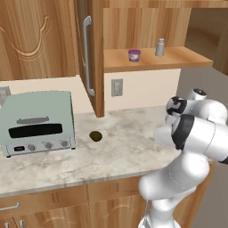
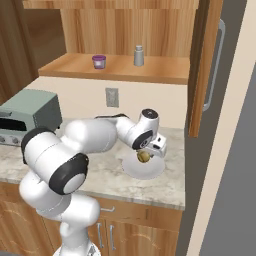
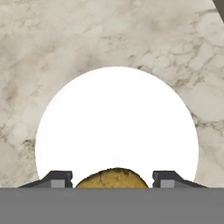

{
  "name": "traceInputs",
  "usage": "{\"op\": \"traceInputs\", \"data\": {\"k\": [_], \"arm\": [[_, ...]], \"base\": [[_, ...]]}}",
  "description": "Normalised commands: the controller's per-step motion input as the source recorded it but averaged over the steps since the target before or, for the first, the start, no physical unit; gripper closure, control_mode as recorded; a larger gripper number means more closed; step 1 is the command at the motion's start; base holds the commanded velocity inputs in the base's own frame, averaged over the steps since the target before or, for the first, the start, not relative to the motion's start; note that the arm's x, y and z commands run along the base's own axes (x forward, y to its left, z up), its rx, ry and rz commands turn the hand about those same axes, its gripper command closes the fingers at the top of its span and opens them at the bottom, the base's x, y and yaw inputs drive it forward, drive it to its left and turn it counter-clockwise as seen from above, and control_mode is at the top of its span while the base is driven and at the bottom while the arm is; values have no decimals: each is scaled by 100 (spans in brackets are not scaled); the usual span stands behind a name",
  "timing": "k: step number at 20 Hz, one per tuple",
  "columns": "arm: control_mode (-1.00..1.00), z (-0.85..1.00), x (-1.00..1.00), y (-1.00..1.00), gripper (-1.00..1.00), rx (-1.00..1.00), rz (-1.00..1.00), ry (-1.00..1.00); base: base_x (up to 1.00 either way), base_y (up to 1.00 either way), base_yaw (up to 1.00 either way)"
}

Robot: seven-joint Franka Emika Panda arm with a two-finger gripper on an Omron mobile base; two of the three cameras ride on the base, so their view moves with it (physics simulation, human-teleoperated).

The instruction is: Pick the avocado and bread from the counter and place them on the plate. Then pick the jam from the cabinet and place it next to the plate. Lastly close the cabinet door.

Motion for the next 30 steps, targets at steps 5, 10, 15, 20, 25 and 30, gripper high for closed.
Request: {"op": "traceInputs", "data": {"k": [5, 10, 15, 20, 25, 30], "arm": [[-100, -38, 1, 0, 100, -3, 0, 0], [-100, -32, 0, 0, 100, -2, 0, 0], [-100, -22, 0, -3, 100, 0, 0, 0], [-100, -19, 1, -10, 100, 0, 0, 0], [-100, -18, 6, -7, 100, 0, 0, 0], [-100, -15, 16, -2, 100, 0, 0, 1]], "base": [[0, 0, 0], [0, 0, 0], [0, 0, 0], [0, 0, 0], [0, 0, 0], [0, 0, 0]]}}
